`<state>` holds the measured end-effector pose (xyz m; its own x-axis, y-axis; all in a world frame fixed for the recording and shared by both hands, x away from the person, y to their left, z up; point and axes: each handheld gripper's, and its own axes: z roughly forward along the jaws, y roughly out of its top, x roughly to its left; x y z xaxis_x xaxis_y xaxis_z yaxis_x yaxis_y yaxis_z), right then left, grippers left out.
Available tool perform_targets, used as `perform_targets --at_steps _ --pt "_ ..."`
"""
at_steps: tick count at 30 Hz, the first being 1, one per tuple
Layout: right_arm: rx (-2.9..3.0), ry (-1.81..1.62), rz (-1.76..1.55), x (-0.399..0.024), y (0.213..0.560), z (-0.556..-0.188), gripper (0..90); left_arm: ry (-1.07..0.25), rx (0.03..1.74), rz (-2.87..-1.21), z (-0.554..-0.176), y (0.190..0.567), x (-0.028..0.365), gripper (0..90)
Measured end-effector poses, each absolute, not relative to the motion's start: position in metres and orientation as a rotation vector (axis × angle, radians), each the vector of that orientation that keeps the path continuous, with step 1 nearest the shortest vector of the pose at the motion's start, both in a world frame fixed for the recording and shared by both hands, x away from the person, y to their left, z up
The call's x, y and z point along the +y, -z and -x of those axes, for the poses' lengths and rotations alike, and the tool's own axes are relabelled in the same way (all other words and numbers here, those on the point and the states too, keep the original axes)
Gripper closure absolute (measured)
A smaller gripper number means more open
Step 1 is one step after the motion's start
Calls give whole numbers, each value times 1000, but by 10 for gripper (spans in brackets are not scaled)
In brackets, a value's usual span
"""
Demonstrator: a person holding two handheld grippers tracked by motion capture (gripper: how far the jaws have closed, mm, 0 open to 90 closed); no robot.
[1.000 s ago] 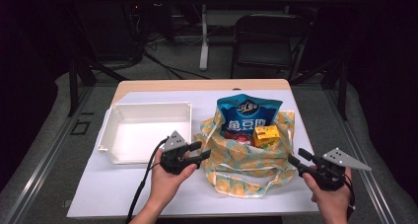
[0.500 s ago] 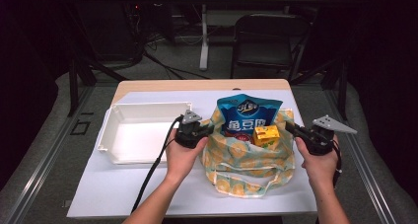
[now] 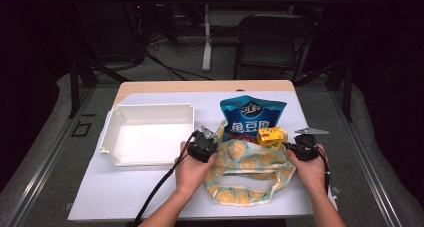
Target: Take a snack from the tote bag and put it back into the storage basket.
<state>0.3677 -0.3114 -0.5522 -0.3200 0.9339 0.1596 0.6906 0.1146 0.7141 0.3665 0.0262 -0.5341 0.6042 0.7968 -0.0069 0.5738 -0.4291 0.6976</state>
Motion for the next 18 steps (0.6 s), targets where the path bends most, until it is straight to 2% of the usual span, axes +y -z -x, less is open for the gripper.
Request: perform_targets --at_steps 2,4,7,10,16,18 --pt "2067 -1036 -1596 -312 555 -367 900 -410 1100 -2133 -368 538 28 891" --pt "2055 -1055 -1605 -314 553 -364 876 -403 1098 -2113 -366 538 32 844" --pt "1949 -1154 -1592 -321 539 -350 672 -351 1053 -2052 -358 527 44 681" --pt "1876 -1242 -1529 -326 521 -329 570 -399 1008 -2006 -342 510 52 572" --pt "1849 -1341 -1369 -324 499 -286 471 -323 863 -1886 -318 491 63 478" --pt "1875 -1428 -1338 -322 499 -279 415 -277 784 -1910 -313 493 56 426"
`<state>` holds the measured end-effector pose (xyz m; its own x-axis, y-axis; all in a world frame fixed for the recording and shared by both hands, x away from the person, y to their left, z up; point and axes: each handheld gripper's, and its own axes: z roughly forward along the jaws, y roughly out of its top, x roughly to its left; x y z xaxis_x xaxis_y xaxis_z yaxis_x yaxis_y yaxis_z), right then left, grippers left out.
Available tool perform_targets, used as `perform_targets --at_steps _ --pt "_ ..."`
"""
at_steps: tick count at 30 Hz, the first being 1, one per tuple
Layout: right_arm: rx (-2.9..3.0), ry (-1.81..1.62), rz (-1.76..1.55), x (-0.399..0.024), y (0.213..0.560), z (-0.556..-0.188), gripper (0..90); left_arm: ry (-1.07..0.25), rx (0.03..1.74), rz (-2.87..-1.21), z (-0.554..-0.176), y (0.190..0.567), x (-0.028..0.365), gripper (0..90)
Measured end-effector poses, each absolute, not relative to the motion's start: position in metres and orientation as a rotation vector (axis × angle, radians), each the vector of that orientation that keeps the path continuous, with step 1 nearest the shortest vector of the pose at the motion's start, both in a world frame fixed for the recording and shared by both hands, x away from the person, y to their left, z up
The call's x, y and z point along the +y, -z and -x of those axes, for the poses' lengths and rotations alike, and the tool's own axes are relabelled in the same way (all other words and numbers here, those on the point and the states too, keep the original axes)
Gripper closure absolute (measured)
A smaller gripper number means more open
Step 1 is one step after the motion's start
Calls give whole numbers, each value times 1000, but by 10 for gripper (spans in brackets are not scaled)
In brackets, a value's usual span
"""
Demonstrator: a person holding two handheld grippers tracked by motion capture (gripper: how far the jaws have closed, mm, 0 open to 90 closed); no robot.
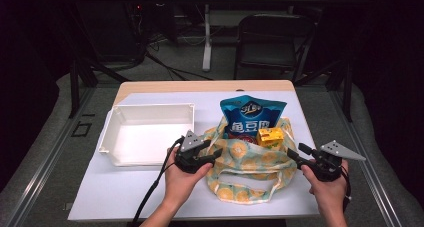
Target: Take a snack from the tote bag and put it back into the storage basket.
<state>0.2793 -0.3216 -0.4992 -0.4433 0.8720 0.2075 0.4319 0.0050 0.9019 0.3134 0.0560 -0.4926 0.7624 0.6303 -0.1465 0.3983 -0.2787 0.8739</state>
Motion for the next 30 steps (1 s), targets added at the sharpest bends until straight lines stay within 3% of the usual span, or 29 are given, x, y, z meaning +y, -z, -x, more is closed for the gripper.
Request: perform_targets --at_steps 5,8,10,13,16,17,24,25,28,30 --pt "1982 -1427 -1293 -306 513 -280 358 -199 710 -1956 -313 504 34 282" --pt "2024 -1389 -1280 -301 518 -283 467 -261 697 -2000 -313 509 24 261" --pt "2031 -1364 -1268 -298 519 -281 608 -266 691 -2004 -314 509 23 359" --pt "2051 -1319 -1260 -293 523 -279 792 -285 686 -2031 -314 510 24 604" --pt "2080 -1274 -1236 -291 523 -277 900 -262 678 -2065 -315 511 25 864" --pt "2080 -1279 -1234 -290 523 -276 900 -272 677 -2074 -315 511 25 900" --pt "2053 -1312 -1229 -293 519 -271 900 -274 671 -2015 -309 505 35 900" --pt "2058 -1309 -1226 -293 518 -270 900 -272 669 -1978 -309 502 39 886" --pt "2043 -1332 -1209 -295 516 -268 900 -299 662 -1930 -313 494 43 496" --pt "2024 -1345 -1215 -296 515 -267 900 -292 643 -1947 -319 491 40 334"
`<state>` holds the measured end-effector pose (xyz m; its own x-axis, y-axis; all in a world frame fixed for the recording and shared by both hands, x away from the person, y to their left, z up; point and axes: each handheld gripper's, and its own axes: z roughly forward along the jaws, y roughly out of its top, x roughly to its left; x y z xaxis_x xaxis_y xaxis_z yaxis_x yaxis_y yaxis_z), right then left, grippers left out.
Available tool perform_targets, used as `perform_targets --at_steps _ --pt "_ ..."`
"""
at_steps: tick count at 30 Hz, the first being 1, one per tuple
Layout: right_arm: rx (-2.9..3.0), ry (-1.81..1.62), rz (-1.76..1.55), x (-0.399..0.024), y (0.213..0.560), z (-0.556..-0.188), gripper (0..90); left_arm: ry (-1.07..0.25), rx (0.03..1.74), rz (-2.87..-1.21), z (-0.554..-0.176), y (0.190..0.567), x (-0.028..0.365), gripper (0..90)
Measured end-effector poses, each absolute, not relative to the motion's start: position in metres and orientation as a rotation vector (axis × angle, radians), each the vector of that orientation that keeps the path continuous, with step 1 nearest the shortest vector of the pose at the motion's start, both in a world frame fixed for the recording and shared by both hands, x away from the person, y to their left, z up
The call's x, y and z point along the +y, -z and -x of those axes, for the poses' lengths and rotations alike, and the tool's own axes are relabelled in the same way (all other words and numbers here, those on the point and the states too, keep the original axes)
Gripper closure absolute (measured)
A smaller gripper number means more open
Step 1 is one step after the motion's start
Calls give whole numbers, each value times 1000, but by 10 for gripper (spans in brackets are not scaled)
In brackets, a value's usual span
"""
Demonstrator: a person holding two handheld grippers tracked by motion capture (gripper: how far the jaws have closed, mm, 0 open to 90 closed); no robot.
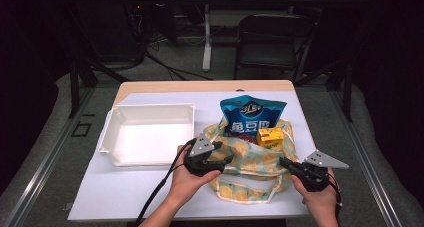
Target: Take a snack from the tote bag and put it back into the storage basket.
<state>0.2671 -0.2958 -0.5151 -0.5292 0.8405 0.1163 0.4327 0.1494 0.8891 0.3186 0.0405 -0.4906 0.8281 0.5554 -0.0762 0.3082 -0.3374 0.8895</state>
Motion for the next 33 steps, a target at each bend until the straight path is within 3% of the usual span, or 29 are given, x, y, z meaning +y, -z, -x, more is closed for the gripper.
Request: perform_targets --at_steps 5,10,15,20,25,33 --pt "2005 -1369 -1199 -293 511 -265 900 -254 576 -1988 -334 488 29 192" --pt "1993 -1382 -1186 -291 508 -264 900 -231 512 -2031 -344 493 22 225" --pt "1990 -1395 -1181 -292 508 -263 900 -296 398 -2087 -337 493 22 506" --pt "1998 -1390 -1165 -289 508 -263 900 -318 404 -2105 -335 494 27 873" --pt "1993 -1376 -1169 -288 508 -261 900 -338 387 -2086 -322 499 33 900" --pt "2180 -1187 -1316 -286 532 -265 900 -274 420 -2231 -300 541 29 900"
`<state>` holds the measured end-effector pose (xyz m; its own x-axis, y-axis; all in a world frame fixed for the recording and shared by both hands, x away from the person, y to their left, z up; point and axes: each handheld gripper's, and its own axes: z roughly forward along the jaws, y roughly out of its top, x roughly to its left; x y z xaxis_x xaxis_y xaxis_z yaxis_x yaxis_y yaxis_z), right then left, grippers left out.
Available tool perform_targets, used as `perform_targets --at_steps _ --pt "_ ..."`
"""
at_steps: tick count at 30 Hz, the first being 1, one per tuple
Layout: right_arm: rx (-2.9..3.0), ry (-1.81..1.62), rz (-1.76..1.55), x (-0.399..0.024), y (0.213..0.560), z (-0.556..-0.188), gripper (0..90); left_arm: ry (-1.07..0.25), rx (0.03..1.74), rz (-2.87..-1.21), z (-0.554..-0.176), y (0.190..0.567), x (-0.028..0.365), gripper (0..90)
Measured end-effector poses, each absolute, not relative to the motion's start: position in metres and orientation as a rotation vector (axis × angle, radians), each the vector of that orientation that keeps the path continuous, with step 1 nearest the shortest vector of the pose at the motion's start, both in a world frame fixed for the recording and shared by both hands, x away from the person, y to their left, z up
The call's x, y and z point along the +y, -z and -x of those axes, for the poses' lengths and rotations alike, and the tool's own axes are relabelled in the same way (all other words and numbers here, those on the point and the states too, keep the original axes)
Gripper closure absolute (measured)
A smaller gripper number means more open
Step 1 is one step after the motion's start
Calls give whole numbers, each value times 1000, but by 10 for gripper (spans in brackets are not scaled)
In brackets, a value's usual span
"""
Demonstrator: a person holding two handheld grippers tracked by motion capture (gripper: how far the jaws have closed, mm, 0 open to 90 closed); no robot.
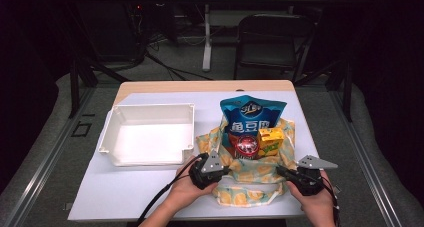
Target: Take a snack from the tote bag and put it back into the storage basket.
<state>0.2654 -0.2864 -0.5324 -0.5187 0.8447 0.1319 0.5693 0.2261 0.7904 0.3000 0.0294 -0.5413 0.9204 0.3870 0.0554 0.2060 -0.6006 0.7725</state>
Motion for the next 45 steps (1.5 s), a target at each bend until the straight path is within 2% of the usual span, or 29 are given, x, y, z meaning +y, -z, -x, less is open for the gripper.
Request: perform_targets --at_steps 4,7,8,10,12,15,18,22,24,27,29,31,33,35,37,45 --pt "2247 -1074 -1394 -284 545 -271 900 -228 538 -2278 -302 564 24 900" --pt "2279 -1044 -1435 -282 556 -275 900 -212 598 -2228 -302 561 25 886" --pt "2271 -1066 -1432 -283 554 -274 873 -196 590 -2204 -300 559 27 841" --pt "2244 -1154 -1412 -288 545 -267 744 -200 585 -2138 -296 550 35 729" --pt "2187 -1273 -1390 -296 534 -256 682 -225 606 -2090 -292 539 44 651" --pt "2097 -1362 -1318 -307 520 -241 658 -222 629 -1987 -291 519 58 582" --pt "1967 -1424 -1288 -316 501 -235 657 -256 683 -1909 -296 499 68 557" --pt "1812 -1400 -1362 -324 487 -254 588 -342 874 -1832 -310 487 65 506" --pt "1778 -1364 -1389 -326 488 -270 550 -423 955 -1839 -315 487 57 483" --pt "1758 -1404 -1449 -327 494 -294 539 -455 1042 -1873 -325 497 47 469" --pt "1783 -1400 -1477 -324 499 -308 537 -466 1078 -1883 -328 505 43 492" --pt "1839 -1369 -1472 -319 505 -318 577 -500 1096 -1904 -328 512 40 597" --pt "1886 -1365 -1467 -312 511 -325 690 -475 1091 -1936 -330 518 37 748" --pt "1941 -1322 -1452 -306 516 -329 852 -443 1091 -1965 -331 525 37 880" --pt "1951 -1286 -1463 -302 520 -332 900 -417 1108 -1971 -333 531 39 896" --pt "2002 -1092 -1625 -306 551 -351 900 -309 1174 -2039 -339 564 46 897"
